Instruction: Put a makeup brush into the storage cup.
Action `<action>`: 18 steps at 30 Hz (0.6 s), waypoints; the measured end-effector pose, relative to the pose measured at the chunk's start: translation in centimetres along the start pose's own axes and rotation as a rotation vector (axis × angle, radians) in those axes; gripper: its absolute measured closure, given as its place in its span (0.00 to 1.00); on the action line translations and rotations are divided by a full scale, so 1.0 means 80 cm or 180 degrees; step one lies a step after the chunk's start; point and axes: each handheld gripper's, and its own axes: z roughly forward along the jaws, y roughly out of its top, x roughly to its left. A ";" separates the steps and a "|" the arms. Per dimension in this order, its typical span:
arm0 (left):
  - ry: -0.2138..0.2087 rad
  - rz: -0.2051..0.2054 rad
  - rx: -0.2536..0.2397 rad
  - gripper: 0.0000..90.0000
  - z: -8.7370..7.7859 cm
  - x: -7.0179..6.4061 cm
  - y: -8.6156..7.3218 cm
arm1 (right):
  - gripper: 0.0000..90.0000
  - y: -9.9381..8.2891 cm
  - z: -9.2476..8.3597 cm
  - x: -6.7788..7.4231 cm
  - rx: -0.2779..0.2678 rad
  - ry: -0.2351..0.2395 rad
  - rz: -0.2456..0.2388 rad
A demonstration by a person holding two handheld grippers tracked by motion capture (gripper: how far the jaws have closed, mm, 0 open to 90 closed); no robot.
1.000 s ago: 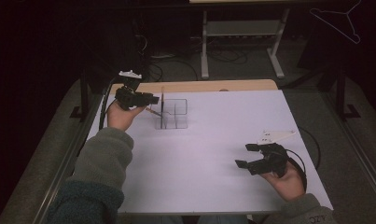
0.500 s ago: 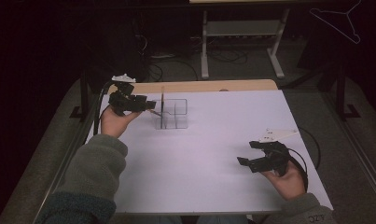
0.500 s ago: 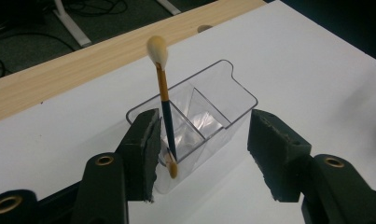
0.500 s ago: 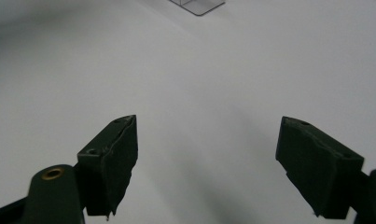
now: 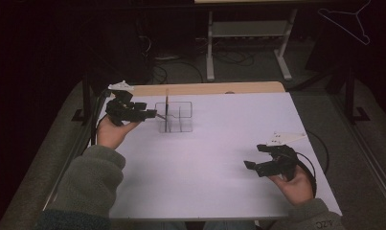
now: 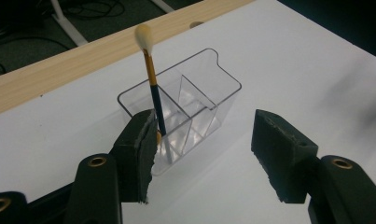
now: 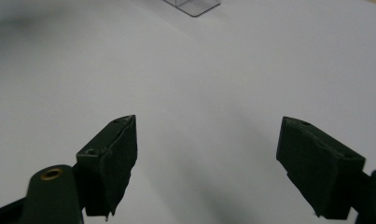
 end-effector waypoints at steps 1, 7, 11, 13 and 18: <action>-0.0006 0.0015 0.0017 0.44 -0.001 -0.001 -0.001 | 0.21 0.000 0.000 0.000 0.0000 -0.0003 0.0002; 0.0002 0.0030 0.0017 0.42 -0.008 -0.009 -0.013 | 0.21 0.001 0.000 0.001 0.0002 -0.0009 0.0024; -0.0020 0.0013 0.0003 0.40 -0.012 -0.013 -0.024 | 0.21 0.001 0.000 0.002 0.0005 -0.0013 0.0022; -0.0022 0.0020 -0.0001 0.40 -0.013 -0.015 -0.026 | 0.21 0.001 0.000 0.002 0.0005 -0.0015 0.0023; -0.0015 0.0075 0.0020 0.38 -0.015 -0.021 -0.039 | 0.21 0.001 0.001 0.001 0.0000 -0.0028 0.0028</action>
